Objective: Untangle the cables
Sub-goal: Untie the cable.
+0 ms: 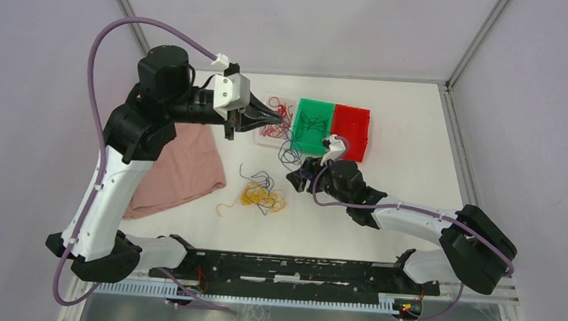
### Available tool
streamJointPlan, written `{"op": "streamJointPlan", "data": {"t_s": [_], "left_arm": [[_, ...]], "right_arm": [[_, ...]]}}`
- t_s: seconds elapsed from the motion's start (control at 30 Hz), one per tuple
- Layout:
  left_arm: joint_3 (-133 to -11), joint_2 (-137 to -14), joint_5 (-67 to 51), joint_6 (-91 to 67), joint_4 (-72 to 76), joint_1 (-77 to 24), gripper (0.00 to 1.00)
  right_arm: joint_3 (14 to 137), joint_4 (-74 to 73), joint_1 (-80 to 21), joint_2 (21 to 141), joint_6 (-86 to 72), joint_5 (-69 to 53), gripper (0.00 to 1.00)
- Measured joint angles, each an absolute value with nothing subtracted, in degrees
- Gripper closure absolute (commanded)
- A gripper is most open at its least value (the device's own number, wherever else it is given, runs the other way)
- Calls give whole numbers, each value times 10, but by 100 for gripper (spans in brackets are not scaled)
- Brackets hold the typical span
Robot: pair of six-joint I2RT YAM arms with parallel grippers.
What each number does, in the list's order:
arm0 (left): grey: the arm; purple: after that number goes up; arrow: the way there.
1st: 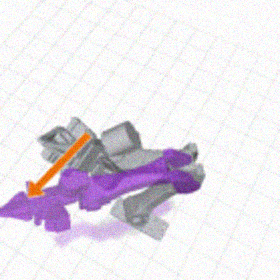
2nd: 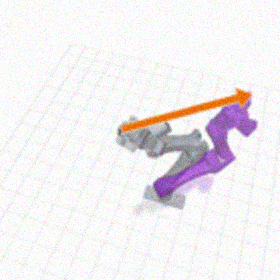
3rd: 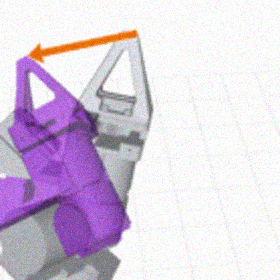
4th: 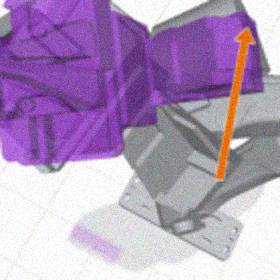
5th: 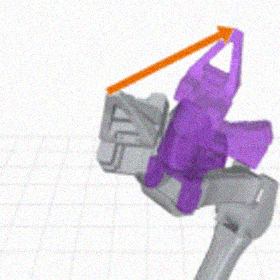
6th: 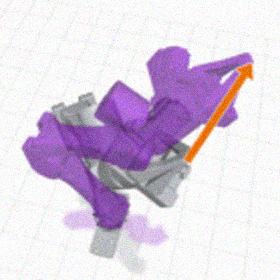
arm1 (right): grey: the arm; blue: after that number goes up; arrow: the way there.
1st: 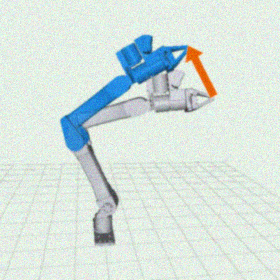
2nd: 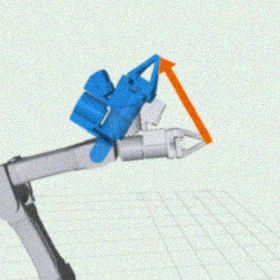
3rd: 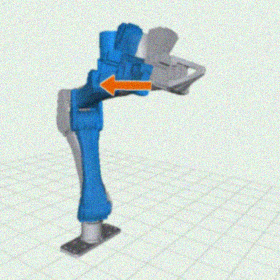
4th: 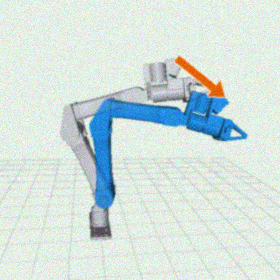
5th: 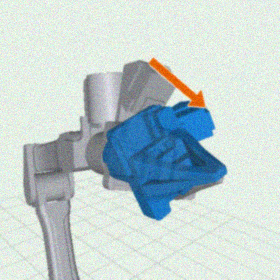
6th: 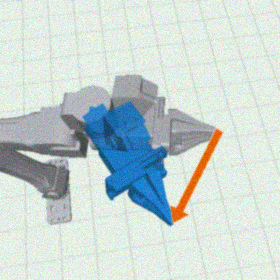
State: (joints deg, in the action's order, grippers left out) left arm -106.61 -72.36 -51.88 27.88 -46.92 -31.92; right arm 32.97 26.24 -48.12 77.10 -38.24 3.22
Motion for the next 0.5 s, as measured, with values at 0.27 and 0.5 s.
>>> {"op": "streamJointPlan", "data": {"t_s": [0.27, 0.5], "left_arm": [[-1044, -720, -504, 264, -412, -319, 97], [-955, -754, -458, 246, -330, -320, 97]], "right_arm": [[307, 260, -461, 748, -399, 58, 30], [286, 195, -459, 613, -398, 168, 30]]}}
